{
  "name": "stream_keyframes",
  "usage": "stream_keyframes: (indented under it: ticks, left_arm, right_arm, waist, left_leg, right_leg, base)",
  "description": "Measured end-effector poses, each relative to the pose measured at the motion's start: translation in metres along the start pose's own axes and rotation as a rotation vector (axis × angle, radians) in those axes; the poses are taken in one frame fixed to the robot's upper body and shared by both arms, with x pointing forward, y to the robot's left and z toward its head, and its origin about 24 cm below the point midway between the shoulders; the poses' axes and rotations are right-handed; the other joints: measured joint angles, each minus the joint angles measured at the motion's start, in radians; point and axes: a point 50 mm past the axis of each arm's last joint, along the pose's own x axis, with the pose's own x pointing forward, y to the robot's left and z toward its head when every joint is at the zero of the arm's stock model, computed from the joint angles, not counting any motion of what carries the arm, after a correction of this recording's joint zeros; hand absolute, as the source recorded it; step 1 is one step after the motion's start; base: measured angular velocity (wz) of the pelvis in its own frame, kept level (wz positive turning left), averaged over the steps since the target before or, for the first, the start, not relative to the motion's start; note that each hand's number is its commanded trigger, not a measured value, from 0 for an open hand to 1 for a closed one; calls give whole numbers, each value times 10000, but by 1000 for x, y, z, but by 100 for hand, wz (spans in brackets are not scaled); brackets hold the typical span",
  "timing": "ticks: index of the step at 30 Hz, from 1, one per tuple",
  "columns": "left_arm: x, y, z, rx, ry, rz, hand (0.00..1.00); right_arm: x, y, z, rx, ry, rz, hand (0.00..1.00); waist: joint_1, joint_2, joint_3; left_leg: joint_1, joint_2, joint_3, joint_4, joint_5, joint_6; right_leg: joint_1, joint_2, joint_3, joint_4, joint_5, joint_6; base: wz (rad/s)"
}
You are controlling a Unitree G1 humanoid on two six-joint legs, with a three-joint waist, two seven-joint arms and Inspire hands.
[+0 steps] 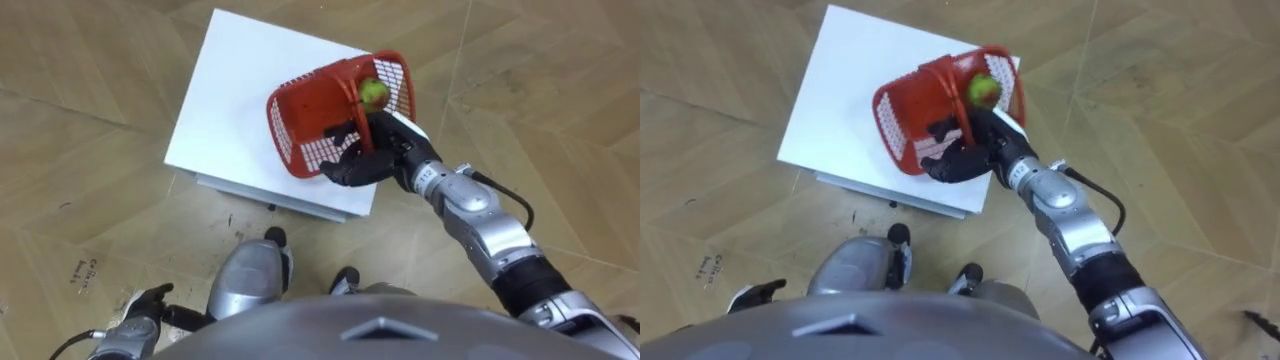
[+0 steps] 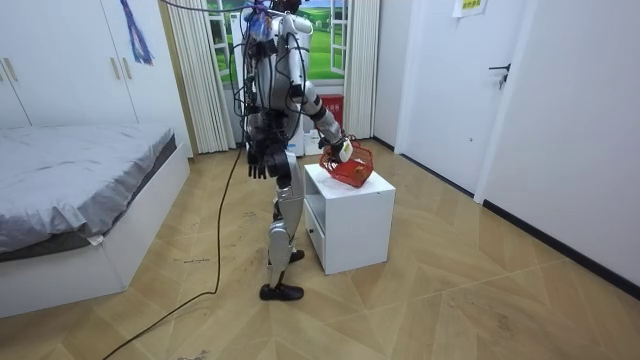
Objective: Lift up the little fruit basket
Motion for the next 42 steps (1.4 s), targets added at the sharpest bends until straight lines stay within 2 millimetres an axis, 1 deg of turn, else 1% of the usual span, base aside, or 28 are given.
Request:
stream_keyframes:
  ticks: [6, 10, 12, 17, 21, 29, 31, 33, 34, 36, 37, 39, 40, 42]
  left_arm:
    - [0, -1, -1, -4, 43, 7, 0]
    - [0, -3, -2, 67, 148, -42, 0]
    - [0, -3, -2, 78, 160, -38, 0]
    - [0, -3, -3, 85, 177, -46, 0]
    - [0, -4, -3, 171, 176, -72, 0]
    - [-1, -6, -7, 256, 258, -124, 0]
    - [-1, -6, -8, 250, 261, -146, 0]
    - [-1, -10, -8, 190, 263, -238, 0]
    - [-1, -11, -8, 166, 262, -266, 0]
    - [-2, -14, -7, 137, 142, -325, 0]
    - [-2, -14, -8, 134, 133, -326, 0]
    - [-2, -16, -11, 150, 131, -379, 0]
    - [-3, -17, -13, 139, 151, -391, 0]
    - [-4, -18, -17, 126, 209, -406, 0]
  right_arm:
    - [1, 4, -1, -16, 29, 240, 0]
    - [1, 5, -1, -45, 44, 354, 0]
    - [1, 6, -1, -25, 59, 359, 0]
    - [1, 6, 0, 58, -36, 421, 0]
    - [1, 6, 1, 55, -72, 432, 0]
    - [-3, 8, -2, 156, -86, 326, 0]
    - [-5, 10, -2, 201, -182, 349, 0]
    - [-6, 13, 6, 175, -555, 359, 0]
    - [-6, 13, 9, 164, -692, 351, 0]
    - [-6, 12, 23, 186, -1468, 139, 0]
    - [-6, 11, 26, 248, -1657, 34, 0]
    - [-8, 8, 43, 207, -2429, -387, 0]
    - [-9, 7, 46, 211, -2624, -499, 0]
    - [-14, 3, 57, 141, -3269, -1125, 0]
  waist:
    - [6, 34, 28]
    - [30, 25, 25]
    - [-9, 18, 21]
    - [-12, -71, 29]
    - [-28, -112, 47]
    - [-27, -128, 41]
    - [-30, -86, 70]
    - [-33, 29, 146]
    - [-35, 47, 142]
    - [-35, 99, 154]
    - [-31, 102, 151]
    - [-43, 98, 110]
    - [-59, 110, 107]
    - [-157, 185, 59]
  left_leg:
    - [-81, -1, -89, 44, -3, 4]
    - [-171, 2, -81, 52, -13, 18]
    - [-239, -2, -122, 136, -14, 23]
    - [-237, -13, -157, 180, -13, 25]
    - [-240, -29, -292, 195, -27, 37]
    - [-209, -21, -252, 248, -39, 54]
    - [-165, -25, -252, 256, -46, 58]
    - [-88, 0, -233, 346, -118, 57]
    - [-73, 0, -222, 345, -121, 58]
    - [-62, 8, -174, 335, -121, 62]
    - [-59, 13, -156, 331, -121, 62]
    - [-54, 46, -20, 306, -119, 64]
    - [-39, 44, -2, 299, -119, 64]
    - [31, 40, 33, 282, -121, 70]
  right_leg:
    - [-14, -5, -123, -4, 0, 0]
    - [-148, -12, -137, 18, 0, -1]
    - [-121, -26, -274, 24, 1, -2]
    - [-84, -32, -336, 38, 1, -1]
    - [19, -34, -555, 31, -1, 1]
    - [46, -43, -546, 41, -2, 3]
    - [73, -45, -543, 41, -1, 2]
    - [192, -27, -473, 64, -2, 4]
    - [189, -25, -440, 65, -3, 4]
    - [163, -26, -391, 65, -3, 4]
    - [123, -26, -378, 67, -3, 4]
    - [9, -37, -233, 156, -3, 3]
    - [2, -43, -221, 153, -3, 3]
    - [25, -62, -212, 172, -3, 3]
  base:
    - [3]
    - [0]
    - [5]
    - [3]
    - [10]
    - [0]
    - [0]
    - [-5]
    - [-7]
    - [-5]
    - [-12]
    - [-17]
    - [-8]
    - [-5]
